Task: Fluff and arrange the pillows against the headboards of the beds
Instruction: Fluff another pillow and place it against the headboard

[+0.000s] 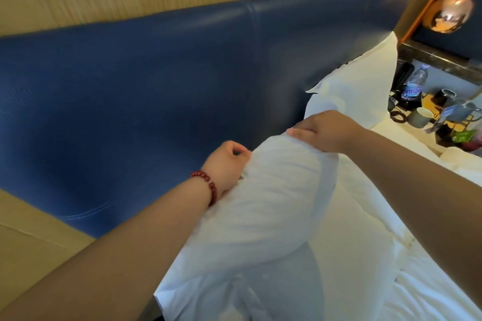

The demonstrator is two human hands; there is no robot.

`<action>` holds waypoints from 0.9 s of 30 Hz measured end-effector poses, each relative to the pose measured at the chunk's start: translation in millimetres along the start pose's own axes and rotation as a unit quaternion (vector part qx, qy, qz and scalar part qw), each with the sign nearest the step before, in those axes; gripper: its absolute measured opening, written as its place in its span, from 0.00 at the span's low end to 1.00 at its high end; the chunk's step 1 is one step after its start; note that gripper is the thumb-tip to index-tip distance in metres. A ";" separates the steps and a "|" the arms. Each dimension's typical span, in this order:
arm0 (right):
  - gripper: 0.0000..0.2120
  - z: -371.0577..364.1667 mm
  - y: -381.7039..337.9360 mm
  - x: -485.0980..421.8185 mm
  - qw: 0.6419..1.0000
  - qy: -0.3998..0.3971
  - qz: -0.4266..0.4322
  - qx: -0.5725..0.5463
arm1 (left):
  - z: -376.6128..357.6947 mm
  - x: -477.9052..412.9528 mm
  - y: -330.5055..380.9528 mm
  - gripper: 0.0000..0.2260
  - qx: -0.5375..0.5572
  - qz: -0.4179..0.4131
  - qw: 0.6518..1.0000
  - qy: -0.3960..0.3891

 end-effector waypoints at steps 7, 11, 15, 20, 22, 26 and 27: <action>0.31 -13.5 15.3 -19.9 0.998 -0.017 -0.054 -0.041 | -30.5 37.9 37.7 0.26 -0.303 -0.291 0.907 0.016; 0.32 -19.3 30.6 -30.0 0.997 -0.012 -0.072 -0.027 | -38.0 31.2 -9.6 0.42 -0.421 -0.192 0.886 -0.005; 0.34 -31.8 32.6 -41.7 0.997 -0.015 -0.068 -0.015 | -30.4 17.6 -27.2 0.48 -0.423 -0.171 0.890 0.029; 0.35 -42.4 41.1 -54.4 0.997 0.001 -0.077 -0.012 | -21.9 -0.8 -31.6 0.47 -0.450 -0.126 0.884 0.012; 0.34 -47.3 42.2 -58.2 0.997 -0.003 -0.077 -0.014 | -21.7 -8.7 -31.2 0.48 -0.456 -0.122 0.882 -0.001; 0.23 -48.8 37.6 -55.2 0.993 0.097 0.010 -0.072 | -22.9 -20.0 -34.0 0.44 -0.456 -0.140 0.879 -0.022; 0.21 -49.3 36.8 -50.9 0.987 0.123 0.037 -0.100 | -21.0 -22.6 -36.4 0.42 -0.455 -0.148 0.878 -0.028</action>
Point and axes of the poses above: each hand's wrist, its own x-axis away from the middle knuckle, its own z-axis out of the back of the hand, y = z × x, the point moved 5 cm from there along -x, towards the middle knuckle
